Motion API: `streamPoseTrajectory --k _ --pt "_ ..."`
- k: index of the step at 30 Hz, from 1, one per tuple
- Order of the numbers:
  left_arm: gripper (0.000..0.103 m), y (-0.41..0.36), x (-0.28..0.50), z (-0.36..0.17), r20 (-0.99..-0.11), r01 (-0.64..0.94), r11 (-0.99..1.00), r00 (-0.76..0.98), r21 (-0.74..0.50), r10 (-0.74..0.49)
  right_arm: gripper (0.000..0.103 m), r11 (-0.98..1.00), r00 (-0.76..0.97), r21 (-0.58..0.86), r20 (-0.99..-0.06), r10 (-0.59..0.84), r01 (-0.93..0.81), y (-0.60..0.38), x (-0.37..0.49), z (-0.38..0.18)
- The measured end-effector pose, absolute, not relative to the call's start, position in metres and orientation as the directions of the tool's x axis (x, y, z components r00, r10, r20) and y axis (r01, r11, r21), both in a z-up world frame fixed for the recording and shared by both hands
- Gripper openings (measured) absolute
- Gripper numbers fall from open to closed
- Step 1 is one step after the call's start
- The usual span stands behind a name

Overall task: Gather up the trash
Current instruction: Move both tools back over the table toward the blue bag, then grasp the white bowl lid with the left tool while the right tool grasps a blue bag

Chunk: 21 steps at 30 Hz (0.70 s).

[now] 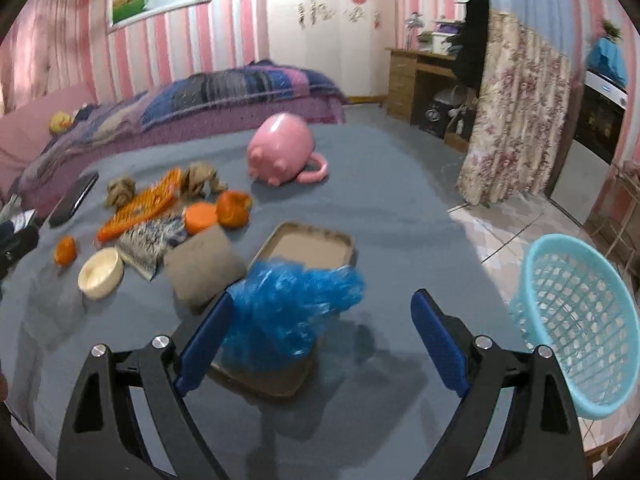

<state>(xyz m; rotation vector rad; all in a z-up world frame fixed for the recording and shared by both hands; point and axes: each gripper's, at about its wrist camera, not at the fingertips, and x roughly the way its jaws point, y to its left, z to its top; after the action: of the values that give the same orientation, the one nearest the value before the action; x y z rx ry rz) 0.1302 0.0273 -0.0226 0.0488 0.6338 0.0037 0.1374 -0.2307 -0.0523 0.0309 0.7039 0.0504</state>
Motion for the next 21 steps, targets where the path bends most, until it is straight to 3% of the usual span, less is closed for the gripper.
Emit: streamPoseTrajectory --k 4,6,11,13,16,21 --pt "0.098 0.021 0.136 -0.043 -0.62 0.012 0.999 0.785 0.031 0.01 0.082 0.996 0.749 0.041 -0.657 0.083 -0.075 -0.224 0.141 -0.06" --pt "0.098 0.018 0.139 -0.049 -0.628 0.017 0.999 0.778 0.03 0.006 0.058 0.994 0.731 0.048 -0.674 0.107 -0.102 -0.221 0.144 -0.064" --pt "0.098 0.013 0.153 -0.067 -0.681 0.006 1.0 0.732 0.01 0.002 0.027 0.988 0.734 0.093 -0.662 0.152 -0.121 -0.225 0.143 -0.06" --pt "0.097 0.011 0.157 -0.071 -0.693 0.005 1.0 0.721 0.019 0.01 0.026 0.99 0.749 0.098 -0.648 0.142 -0.103 -0.23 0.141 -0.056" --pt "0.083 0.007 0.165 -0.081 -0.727 0.026 1.0 0.686 -0.008 -0.023 0.025 0.99 0.759 0.114 -0.636 0.139 -0.086 -0.236 0.141 -0.053" --pt "0.07 0.007 0.177 -0.091 -0.763 0.024 0.998 0.644 -0.065 -0.065 0.025 0.991 0.762 0.109 -0.635 0.129 -0.077 -0.24 0.142 -0.053"
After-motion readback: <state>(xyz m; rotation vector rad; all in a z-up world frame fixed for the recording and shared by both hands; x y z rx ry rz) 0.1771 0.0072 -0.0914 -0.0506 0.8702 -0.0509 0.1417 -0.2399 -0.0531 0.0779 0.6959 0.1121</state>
